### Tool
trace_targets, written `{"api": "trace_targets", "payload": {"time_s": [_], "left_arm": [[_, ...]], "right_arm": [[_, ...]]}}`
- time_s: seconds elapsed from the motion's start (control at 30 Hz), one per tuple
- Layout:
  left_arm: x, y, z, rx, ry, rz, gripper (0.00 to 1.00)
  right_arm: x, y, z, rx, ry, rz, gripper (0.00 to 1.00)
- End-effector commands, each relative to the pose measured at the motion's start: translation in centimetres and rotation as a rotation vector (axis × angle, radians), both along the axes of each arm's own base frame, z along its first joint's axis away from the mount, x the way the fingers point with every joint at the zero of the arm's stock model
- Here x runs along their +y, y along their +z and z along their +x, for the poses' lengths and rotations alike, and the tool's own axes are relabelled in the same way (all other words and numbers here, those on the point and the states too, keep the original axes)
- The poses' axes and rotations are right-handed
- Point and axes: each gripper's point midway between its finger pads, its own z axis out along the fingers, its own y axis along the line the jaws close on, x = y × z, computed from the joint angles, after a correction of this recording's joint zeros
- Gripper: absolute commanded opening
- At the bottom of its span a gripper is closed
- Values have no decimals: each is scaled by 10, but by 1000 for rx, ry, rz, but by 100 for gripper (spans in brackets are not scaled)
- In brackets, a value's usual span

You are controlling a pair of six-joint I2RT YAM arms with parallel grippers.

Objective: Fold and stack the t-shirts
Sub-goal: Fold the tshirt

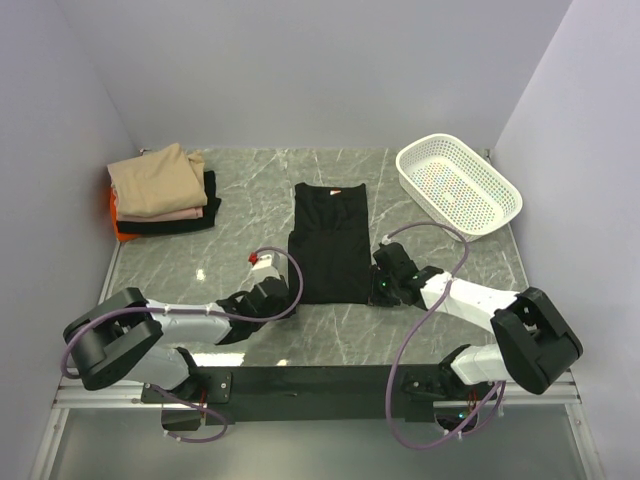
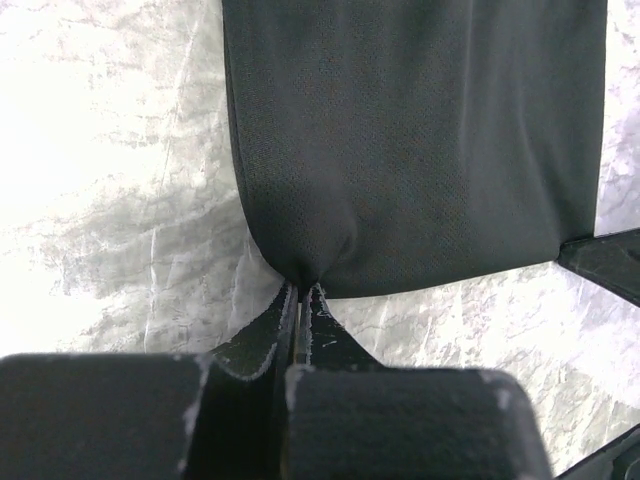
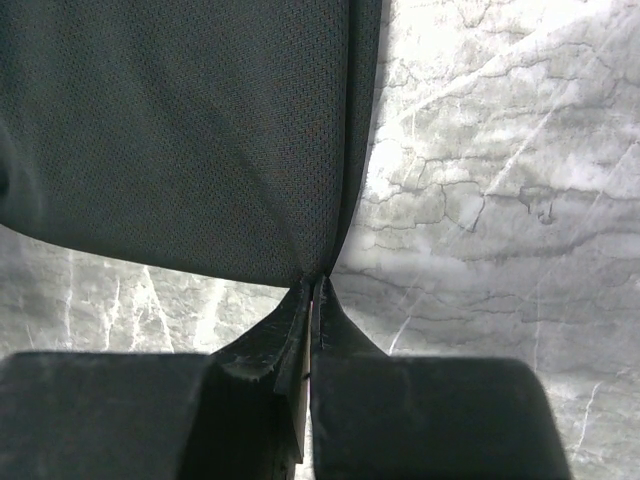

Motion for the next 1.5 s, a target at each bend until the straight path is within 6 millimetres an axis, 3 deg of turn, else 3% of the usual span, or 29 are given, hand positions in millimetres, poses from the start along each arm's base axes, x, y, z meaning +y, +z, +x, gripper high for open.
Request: {"api": "trace_targets", "payload": {"time_s": [0.0, 0.27, 0.7, 0.93, 0.97, 1.07, 1.47], "left_arm": [[10, -13, -6, 18, 13, 22, 1], [18, -3, -21, -23, -12, 7, 1], [25, 19, -55, 5, -49, -66, 1], [12, 30, -78, 28, -133, -129, 1], [18, 23, -84, 52, -138, -96, 1], [17, 26, -97, 67, -168, -87, 1], [-1, 63, -146, 90, -285, -76, 1]], "right_arm": [[0, -1, -4, -11, 0, 3, 0], [0, 5, -18, -16, 14, 5, 0], [-6, 40, -57, -44, 23, 34, 0], [-9, 47, -81, -20, 39, 47, 0], [-10, 48, -83, -20, 40, 46, 0], [-14, 55, -98, -4, 46, 47, 0], [-8, 91, -138, -1, 137, 104, 0]]}}
